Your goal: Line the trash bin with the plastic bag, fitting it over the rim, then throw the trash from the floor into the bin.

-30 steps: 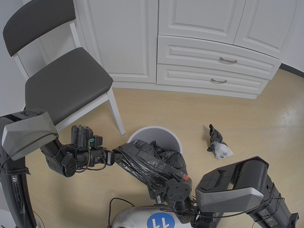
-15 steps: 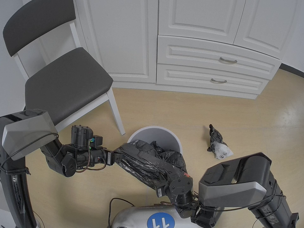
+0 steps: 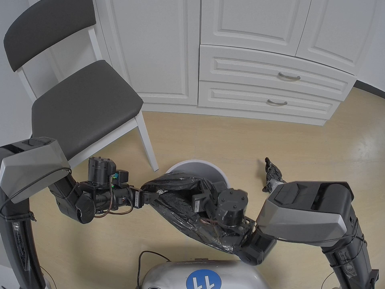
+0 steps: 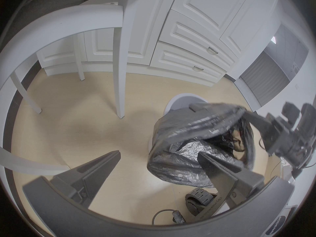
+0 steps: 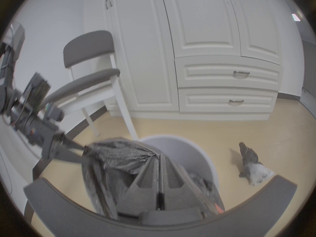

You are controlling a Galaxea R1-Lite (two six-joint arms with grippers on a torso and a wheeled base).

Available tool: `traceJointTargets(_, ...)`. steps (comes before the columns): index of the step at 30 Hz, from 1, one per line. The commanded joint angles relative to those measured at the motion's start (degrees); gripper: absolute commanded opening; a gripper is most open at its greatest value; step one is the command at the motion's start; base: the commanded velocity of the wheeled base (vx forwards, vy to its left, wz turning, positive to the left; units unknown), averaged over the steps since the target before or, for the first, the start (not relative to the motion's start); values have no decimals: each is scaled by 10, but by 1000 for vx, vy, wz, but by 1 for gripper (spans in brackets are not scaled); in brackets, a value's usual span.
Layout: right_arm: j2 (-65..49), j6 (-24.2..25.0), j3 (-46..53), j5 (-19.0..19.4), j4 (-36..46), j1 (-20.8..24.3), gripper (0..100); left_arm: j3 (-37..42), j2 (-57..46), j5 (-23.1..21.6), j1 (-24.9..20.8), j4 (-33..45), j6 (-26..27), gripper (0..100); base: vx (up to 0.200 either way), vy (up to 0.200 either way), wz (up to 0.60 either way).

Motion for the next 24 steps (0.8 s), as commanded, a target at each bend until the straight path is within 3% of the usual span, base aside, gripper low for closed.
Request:
traceJointTargets(1, 52, -28, -217, 28, 103, -61, 0, 4, -16, -1, 0, 0, -2, 100, 0, 0, 0)
traceJointTargets(12, 193, -73, -477, 1, 130, -107, 0, 11, -16, -1, 0, -46, -13, 100, 0, 0, 0)
traceJointTargets(24, 220, -81, -526, 8, 130, -108, 0, 11, -15, -1, 0, -49, -17, 100, 0, 0, 0)
